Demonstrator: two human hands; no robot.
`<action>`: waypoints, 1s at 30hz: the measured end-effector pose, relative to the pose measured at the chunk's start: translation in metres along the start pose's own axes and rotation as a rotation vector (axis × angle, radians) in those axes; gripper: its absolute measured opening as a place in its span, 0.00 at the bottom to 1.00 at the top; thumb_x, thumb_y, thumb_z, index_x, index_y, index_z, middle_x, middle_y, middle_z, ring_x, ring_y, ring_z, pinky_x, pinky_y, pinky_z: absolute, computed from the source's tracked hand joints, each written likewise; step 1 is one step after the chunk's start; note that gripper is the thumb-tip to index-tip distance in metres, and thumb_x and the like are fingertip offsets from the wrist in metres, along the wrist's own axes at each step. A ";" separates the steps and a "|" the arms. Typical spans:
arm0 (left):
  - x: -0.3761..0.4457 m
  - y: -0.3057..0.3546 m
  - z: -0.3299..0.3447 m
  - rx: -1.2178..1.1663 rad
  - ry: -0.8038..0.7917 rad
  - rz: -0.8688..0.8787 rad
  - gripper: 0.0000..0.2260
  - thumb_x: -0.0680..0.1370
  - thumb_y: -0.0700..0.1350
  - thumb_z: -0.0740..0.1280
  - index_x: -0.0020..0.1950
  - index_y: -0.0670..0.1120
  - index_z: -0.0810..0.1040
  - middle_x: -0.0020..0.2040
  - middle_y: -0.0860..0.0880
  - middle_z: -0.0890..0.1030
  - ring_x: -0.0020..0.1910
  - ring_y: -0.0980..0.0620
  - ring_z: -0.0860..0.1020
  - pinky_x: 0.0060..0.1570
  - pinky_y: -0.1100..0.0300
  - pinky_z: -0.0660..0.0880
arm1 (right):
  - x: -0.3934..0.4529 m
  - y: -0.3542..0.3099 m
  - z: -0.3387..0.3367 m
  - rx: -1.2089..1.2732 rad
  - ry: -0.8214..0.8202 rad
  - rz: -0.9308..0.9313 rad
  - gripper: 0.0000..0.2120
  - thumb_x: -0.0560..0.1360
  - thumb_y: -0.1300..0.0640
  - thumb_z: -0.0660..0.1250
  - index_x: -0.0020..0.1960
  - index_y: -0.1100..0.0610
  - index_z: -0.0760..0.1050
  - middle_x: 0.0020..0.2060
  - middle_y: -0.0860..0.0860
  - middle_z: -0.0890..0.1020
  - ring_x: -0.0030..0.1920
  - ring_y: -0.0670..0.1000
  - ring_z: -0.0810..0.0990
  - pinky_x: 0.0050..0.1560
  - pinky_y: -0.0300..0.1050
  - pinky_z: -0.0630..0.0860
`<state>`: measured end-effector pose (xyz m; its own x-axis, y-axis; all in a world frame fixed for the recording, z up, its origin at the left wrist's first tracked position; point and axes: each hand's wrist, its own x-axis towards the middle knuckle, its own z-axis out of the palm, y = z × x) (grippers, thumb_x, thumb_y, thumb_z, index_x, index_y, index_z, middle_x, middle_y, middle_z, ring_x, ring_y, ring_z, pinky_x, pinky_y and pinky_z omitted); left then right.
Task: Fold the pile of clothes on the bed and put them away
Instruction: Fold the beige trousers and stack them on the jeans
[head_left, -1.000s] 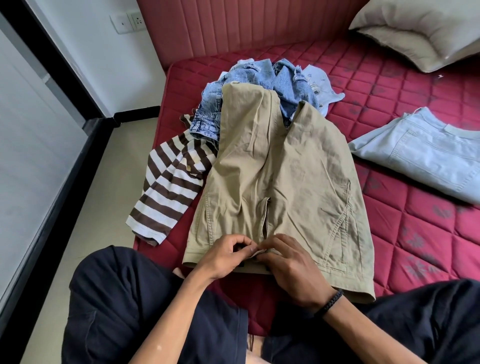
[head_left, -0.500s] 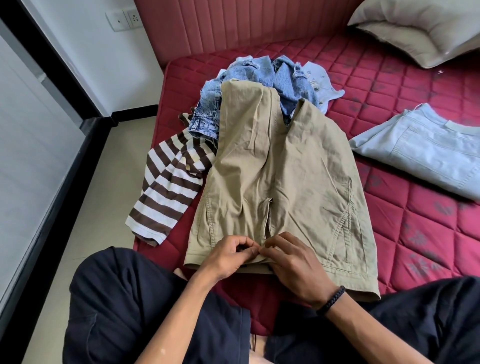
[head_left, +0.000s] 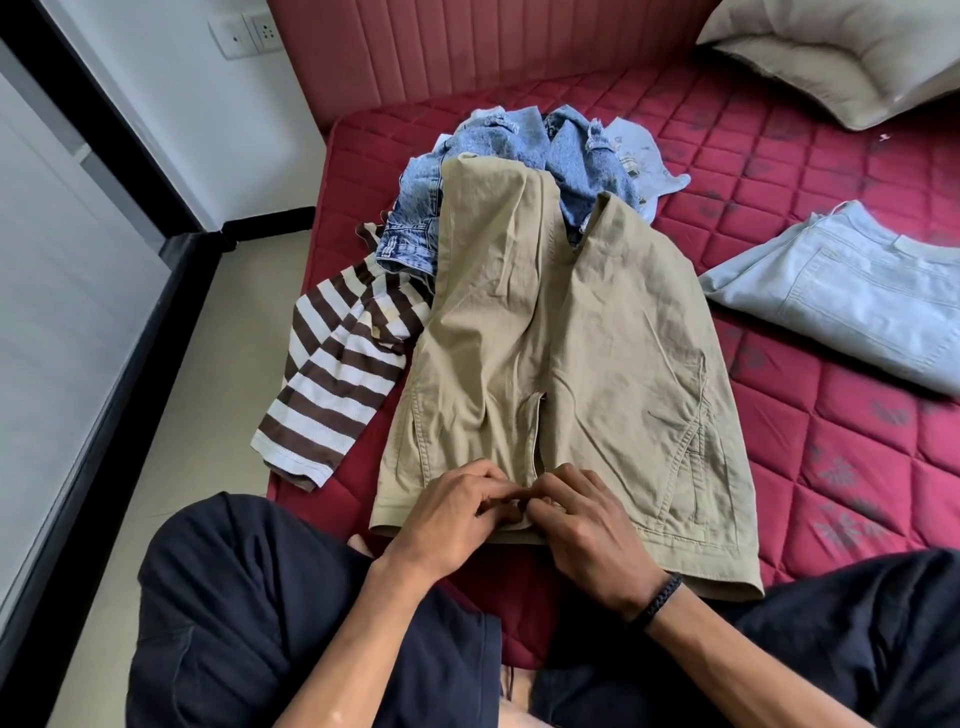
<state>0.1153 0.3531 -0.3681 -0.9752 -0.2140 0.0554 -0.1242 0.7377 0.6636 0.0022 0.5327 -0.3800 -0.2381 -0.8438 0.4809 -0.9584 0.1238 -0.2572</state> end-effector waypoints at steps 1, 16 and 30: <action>0.000 0.000 -0.001 0.021 0.005 0.019 0.10 0.80 0.49 0.72 0.61 0.57 0.85 0.51 0.59 0.80 0.49 0.60 0.81 0.50 0.59 0.78 | 0.000 0.000 -0.001 -0.002 0.013 -0.006 0.05 0.80 0.60 0.64 0.47 0.54 0.76 0.47 0.49 0.79 0.46 0.55 0.77 0.47 0.49 0.74; 0.076 0.019 -0.018 0.004 0.402 -0.051 0.09 0.82 0.43 0.68 0.61 0.47 0.83 0.56 0.50 0.85 0.46 0.56 0.82 0.49 0.63 0.80 | 0.052 0.043 -0.008 0.274 0.109 0.698 0.08 0.76 0.55 0.73 0.55 0.49 0.84 0.48 0.47 0.83 0.35 0.43 0.79 0.43 0.50 0.81; 0.146 -0.024 0.010 0.089 0.220 -0.264 0.19 0.71 0.62 0.77 0.43 0.53 0.70 0.37 0.57 0.74 0.34 0.56 0.72 0.33 0.59 0.66 | 0.063 0.055 0.033 0.137 0.022 0.560 0.04 0.75 0.63 0.69 0.48 0.58 0.82 0.44 0.51 0.80 0.39 0.53 0.78 0.37 0.43 0.68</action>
<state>-0.0262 0.3101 -0.3832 -0.8455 -0.5310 0.0565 -0.3921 0.6893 0.6092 -0.0606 0.4693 -0.3915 -0.7077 -0.6581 0.2571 -0.6567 0.4784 -0.5830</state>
